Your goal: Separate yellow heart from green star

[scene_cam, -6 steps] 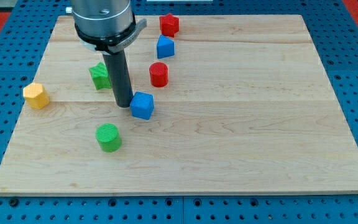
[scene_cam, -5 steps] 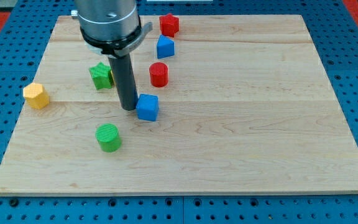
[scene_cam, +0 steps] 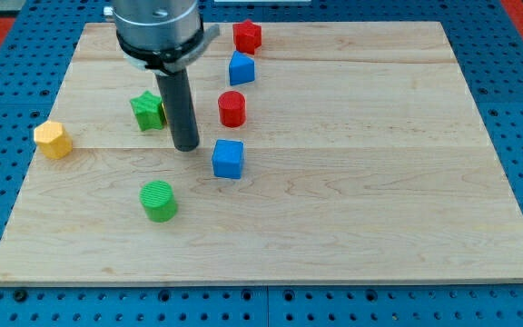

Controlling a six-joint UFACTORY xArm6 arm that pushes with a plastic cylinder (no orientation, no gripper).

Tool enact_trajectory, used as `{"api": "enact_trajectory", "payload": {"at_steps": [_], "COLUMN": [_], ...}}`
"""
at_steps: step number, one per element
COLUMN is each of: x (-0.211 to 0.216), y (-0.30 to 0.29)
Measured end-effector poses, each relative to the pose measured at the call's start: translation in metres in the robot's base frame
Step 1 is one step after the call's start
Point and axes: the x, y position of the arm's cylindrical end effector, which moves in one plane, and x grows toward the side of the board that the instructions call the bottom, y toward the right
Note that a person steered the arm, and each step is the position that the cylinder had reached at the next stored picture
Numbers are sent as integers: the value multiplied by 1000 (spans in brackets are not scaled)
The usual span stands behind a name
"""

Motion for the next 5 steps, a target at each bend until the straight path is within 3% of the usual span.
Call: {"api": "enact_trajectory", "payload": {"at_steps": [3,4,5], "x": [-107,-125,-116], "y": [-41,-41,-28]}}
